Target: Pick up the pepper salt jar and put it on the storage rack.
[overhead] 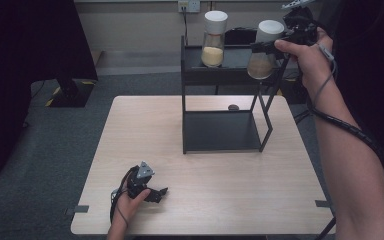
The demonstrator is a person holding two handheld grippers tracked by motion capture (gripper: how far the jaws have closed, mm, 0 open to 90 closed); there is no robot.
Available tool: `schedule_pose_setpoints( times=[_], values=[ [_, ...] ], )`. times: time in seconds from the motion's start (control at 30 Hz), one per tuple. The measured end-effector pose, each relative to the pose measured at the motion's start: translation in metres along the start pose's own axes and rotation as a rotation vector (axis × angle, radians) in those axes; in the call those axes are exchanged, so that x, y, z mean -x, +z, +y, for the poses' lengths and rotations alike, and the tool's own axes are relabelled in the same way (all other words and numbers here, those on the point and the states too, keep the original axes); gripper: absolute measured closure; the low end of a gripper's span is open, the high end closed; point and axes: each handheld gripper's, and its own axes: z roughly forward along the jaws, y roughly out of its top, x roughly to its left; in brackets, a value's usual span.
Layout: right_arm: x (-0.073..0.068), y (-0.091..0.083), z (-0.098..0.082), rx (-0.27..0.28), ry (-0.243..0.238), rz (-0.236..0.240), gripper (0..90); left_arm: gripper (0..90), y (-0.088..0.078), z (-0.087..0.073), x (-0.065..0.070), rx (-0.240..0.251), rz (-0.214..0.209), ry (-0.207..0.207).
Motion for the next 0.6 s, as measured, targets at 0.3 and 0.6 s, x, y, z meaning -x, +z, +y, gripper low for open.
schedule_pose_setpoints(
  times=[0.3, 0.6],
  values=[
    [0.005, 0.01, 0.014, -0.002, -0.005, -0.022, 35.2, 0.0, 0.0, 0.0, 0.0, 0.0, 0.0, 0.0],
    [0.015, 0.025, 0.023, 0.005, 0.019, -0.036, 35.2, 0.0, 0.0, 0.0, 0.0, 0.0, 0.0, 0.0]
  ],
)
